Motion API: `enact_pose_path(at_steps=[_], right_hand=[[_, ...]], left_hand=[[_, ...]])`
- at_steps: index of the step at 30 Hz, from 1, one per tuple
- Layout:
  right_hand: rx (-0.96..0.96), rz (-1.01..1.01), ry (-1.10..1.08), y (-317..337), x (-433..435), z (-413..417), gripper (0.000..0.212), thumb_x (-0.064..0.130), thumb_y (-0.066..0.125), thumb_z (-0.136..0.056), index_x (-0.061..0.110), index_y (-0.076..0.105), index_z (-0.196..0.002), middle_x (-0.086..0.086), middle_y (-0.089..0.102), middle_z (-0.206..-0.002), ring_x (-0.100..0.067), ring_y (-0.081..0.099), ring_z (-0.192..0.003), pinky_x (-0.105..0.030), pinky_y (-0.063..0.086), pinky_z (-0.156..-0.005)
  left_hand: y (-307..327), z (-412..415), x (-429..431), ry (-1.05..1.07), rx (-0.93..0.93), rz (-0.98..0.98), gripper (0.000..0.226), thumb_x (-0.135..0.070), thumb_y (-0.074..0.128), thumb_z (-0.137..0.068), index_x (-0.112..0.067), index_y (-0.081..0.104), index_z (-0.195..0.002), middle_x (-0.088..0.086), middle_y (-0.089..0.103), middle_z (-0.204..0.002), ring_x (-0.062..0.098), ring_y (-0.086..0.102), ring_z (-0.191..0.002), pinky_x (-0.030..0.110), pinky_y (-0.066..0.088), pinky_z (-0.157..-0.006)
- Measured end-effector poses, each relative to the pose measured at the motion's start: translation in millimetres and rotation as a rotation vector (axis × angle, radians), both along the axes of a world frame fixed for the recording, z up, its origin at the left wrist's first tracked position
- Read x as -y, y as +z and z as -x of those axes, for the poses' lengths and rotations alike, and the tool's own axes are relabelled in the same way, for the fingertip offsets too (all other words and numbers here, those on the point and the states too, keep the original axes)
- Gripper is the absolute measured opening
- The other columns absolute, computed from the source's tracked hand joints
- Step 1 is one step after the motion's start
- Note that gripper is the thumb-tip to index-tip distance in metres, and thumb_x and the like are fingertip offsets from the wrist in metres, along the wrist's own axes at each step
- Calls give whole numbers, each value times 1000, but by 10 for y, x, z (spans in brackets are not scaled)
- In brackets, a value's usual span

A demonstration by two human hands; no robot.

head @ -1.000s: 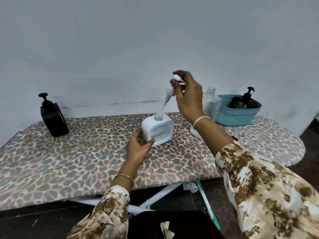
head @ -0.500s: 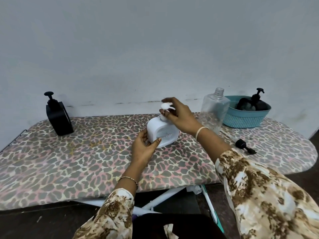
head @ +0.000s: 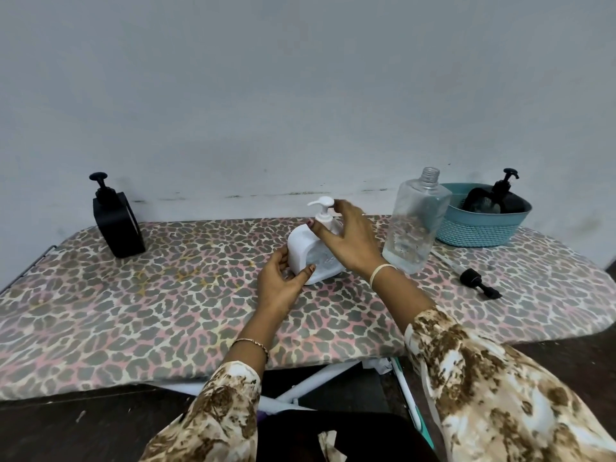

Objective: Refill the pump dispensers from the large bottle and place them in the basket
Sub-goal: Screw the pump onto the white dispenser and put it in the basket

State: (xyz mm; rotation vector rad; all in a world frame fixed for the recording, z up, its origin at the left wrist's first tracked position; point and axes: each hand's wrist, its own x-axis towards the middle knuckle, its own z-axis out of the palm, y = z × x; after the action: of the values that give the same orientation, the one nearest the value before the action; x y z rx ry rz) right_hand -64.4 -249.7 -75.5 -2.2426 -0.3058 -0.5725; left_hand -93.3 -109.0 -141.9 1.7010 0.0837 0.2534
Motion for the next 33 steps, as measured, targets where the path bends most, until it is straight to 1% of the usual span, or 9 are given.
enact_pose_path(at_steps=[3, 5, 9, 14, 17, 20, 25, 29, 33], right_hand=[[23, -72, 50, -104, -14, 83, 33, 37, 52, -96, 20, 58, -124, -2, 65, -113, -20, 58, -105, -46, 48, -90], [55, -112, -29, -130, -35, 119, 31, 33, 56, -94, 20, 61, -122, -3, 67, -110, -21, 58, -104, -45, 48, -89], [90, -189, -212, -57, -50, 100, 28, 43, 76, -75, 26, 61, -92, 9, 65, -92, -13, 58, -93, -39, 48, -83], [14, -105, -60, -24, -77, 135, 32, 32, 58, -94, 22, 58, -124, -2, 61, -120, -19, 49, -119, -40, 33, -105], [35, -62, -167, -26, -108, 113, 27, 36, 66, -88, 24, 64, -112, 3, 67, -108, -20, 54, -111, -42, 32, -103], [29, -205, -244, 26, -154, 70, 30, 43, 77, -72, 30, 59, -93, 10, 66, -97, -18, 58, -101, -48, 39, -97], [-84, -175, -187, -35, -262, 51, 40, 51, 54, -90, 27, 57, -122, 0, 46, -128, -20, 36, -126, -52, 21, -109], [-46, -86, -247, -100, -262, 97, 29, 37, 49, -96, 24, 58, -120, 1, 48, -126, -20, 33, -128, -53, 18, -107], [-57, -48, -427, -46, -270, 90, 38, 51, 62, -84, 20, 58, -106, 2, 57, -115, -20, 44, -119, -46, 22, -101]], left_hand=[[2, -4, 2, 0, -1, -12, 69, -18, 82, -75, -9, 49, -135, 8, 60, -128, 19, 58, -114, 20, 48, -89], [6, -5, -1, 0, 1, -26, 69, -18, 82, -74, -9, 49, -134, 8, 60, -128, 18, 58, -113, 21, 47, -90], [18, 5, -4, -4, -9, -29, 70, -17, 81, -75, -9, 49, -136, 7, 60, -128, 15, 57, -111, 16, 45, -85], [30, 7, -4, -7, -15, -24, 70, -16, 81, -75, -8, 48, -137, 8, 59, -129, 17, 57, -113, 18, 45, -87], [33, 14, -5, -16, -10, -27, 71, -14, 81, -75, -8, 47, -137, 8, 59, -129, 15, 56, -110, 8, 45, -79], [32, 20, -4, -18, 5, -27, 70, -11, 80, -75, -5, 47, -137, 9, 59, -128, 14, 56, -107, 1, 46, -67], [8, 8, -10, -31, 6, -11, 68, -10, 79, -76, -5, 47, -136, 10, 59, -127, 15, 57, -108, 1, 46, -69], [3, -2, -12, -20, 2, -21, 67, -11, 80, -76, -6, 49, -135, 9, 60, -126, 15, 57, -108, 2, 46, -69], [4, -5, -9, -18, 7, -23, 67, -9, 80, -75, -5, 49, -135, 9, 60, -126, 15, 57, -106, 0, 45, -68]])
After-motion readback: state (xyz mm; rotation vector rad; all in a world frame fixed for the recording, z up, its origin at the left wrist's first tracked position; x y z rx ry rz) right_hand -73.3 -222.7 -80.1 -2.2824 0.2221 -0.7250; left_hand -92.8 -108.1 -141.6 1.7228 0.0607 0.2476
